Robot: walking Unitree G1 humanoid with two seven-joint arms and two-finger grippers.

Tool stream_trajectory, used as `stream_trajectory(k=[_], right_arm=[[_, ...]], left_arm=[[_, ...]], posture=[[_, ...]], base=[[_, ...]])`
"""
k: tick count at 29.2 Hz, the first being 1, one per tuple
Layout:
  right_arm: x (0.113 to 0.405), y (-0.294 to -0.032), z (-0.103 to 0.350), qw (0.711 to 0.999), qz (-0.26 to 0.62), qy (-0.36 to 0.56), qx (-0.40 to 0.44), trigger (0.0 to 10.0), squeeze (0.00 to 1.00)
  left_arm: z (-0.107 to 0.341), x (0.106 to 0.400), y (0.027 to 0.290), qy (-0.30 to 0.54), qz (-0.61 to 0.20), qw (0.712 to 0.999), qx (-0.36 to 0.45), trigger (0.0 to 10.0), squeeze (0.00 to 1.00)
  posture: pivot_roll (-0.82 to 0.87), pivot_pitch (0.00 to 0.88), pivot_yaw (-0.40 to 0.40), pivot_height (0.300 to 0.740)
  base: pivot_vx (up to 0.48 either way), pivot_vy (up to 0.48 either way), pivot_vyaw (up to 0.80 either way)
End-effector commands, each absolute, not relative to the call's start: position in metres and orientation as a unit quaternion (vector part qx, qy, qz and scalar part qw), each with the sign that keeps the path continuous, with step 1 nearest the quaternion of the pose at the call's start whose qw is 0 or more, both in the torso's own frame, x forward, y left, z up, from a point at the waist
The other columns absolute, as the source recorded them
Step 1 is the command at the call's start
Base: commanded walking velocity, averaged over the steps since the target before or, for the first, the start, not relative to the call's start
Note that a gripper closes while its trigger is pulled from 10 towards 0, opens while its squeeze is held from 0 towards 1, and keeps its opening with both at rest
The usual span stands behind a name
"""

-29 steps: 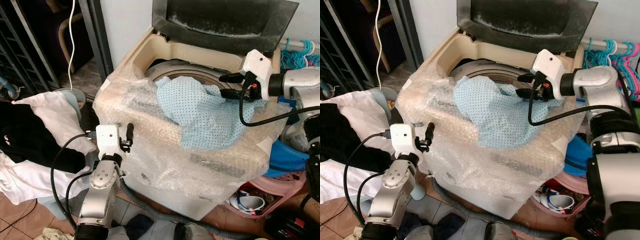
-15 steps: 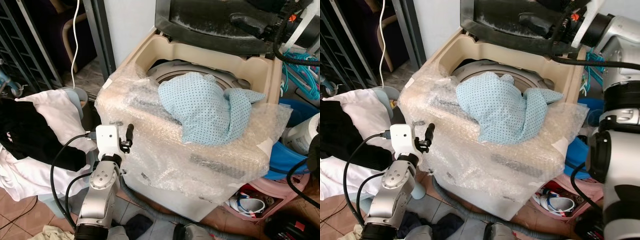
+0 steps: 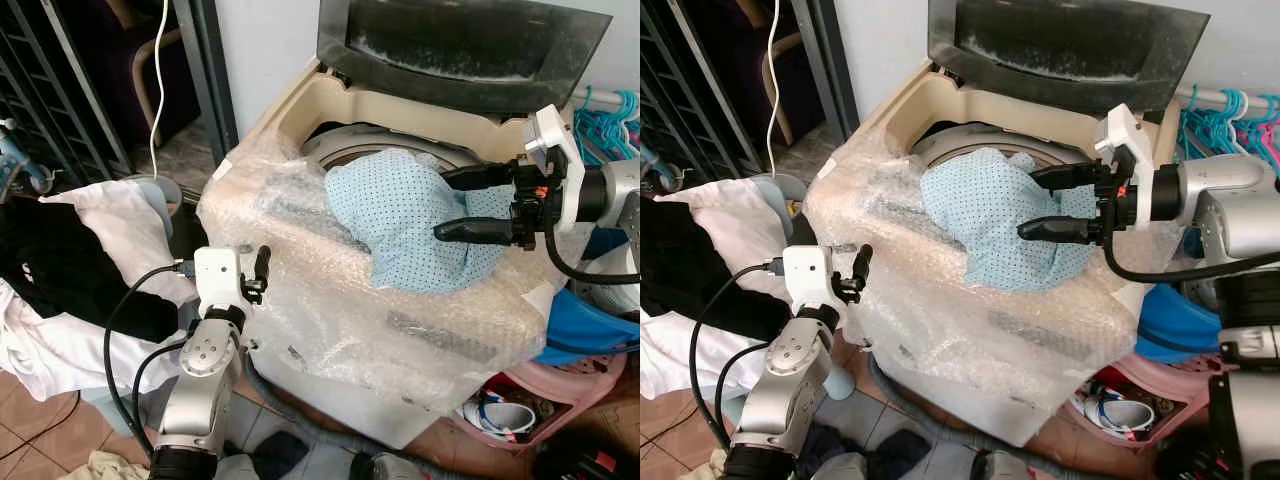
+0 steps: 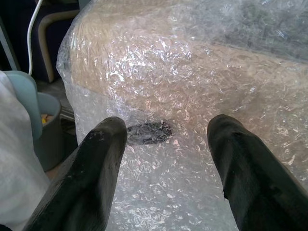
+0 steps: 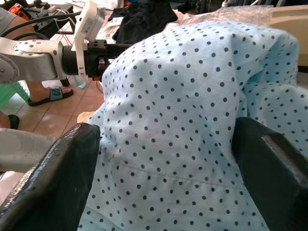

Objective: Clothes washing

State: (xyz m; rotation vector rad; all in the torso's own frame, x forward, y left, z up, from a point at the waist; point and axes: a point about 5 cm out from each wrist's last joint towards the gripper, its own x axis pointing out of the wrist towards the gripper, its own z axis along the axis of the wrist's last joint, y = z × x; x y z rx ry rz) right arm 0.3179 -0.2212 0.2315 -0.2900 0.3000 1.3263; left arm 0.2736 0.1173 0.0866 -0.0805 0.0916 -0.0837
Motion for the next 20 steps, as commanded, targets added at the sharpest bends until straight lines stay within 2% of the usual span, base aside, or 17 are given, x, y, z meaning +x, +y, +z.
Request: stream_trajectory(k=[1,4,6,7,11,12,13,16,18,20], right_arm=[[0.315,-0.211,0.222,0.748,0.629,0.151,-0.15,10.0,1.0],[0.317,-0.205,0.21,0.752,0.618,0.167,-0.158,10.0,1.0],[0.343,-0.192,0.193,0.817,0.516,0.141,-0.216,10.0,1.0],[0.343,-0.192,0.193,0.817,0.516,0.141,-0.216,10.0,1.0],[0.375,-0.187,0.211,0.909,0.362,0.063,-0.195,10.0,1.0],[0.375,-0.187,0.211,0.909,0.362,0.063,-0.195,10.0,1.0],[0.38,-0.188,0.221,0.928,0.326,0.034,-0.178,10.0,1.0],[0.384,-0.189,0.232,0.94,0.296,0.001,-0.168,10.0,1.0],[0.387,-0.194,0.266,0.956,0.238,-0.089,-0.146,10.0,1.0],[0.385,-0.199,0.29,0.959,0.199,-0.148,-0.14,10.0,1.0]], left_arm=[[0.087,0.275,0.116,0.047,-0.044,0.997,-0.04,10.0,0.0],[0.087,0.276,0.116,0.046,-0.044,0.997,-0.039,10.0,0.0],[0.088,0.276,0.116,0.045,-0.043,0.997,-0.037,10.0,0.0],[0.088,0.276,0.116,0.045,-0.043,0.997,-0.037,10.0,0.0],[0.088,0.276,0.116,0.043,-0.042,0.997,-0.037,10.0,0.0],[0.088,0.276,0.116,0.043,-0.042,0.997,-0.037,10.0,0.0],[0.088,0.276,0.116,0.043,-0.042,0.997,-0.037,10.0,0.0],[0.088,0.276,0.116,0.044,-0.042,0.997,-0.038,10.0,0.0],[0.088,0.275,0.115,0.045,-0.041,0.997,-0.038,10.0,0.0],[0.087,0.274,0.115,0.046,-0.041,0.997,-0.039,10.0,0.0]], posture=[[-0.05,0.016,0.013,0.74],[-0.05,0.014,0.013,0.74],[-0.04,0.01,0.011,0.74],[-0.04,0.01,0.011,0.74],[-0.04,0.009,0.01,0.74],[-0.04,0.009,0.01,0.74],[-0.04,0.01,0.009,0.74],[-0.04,0.011,0.009,0.74],[-0.05,0.015,0.008,0.74],[-0.05,0.016,0.007,0.74]], base=[[0.0,0.0,0.0],[0.0,0.0,0.0],[0.0,0.0,0.0],[0.0,0.0,0.0],[0.0,0.0,0.0],[0.0,0.0,0.0],[0.0,0.0,0.0],[0.0,0.0,0.0],[0.0,0.0,0.0],[0.0,0.0,0.0]])
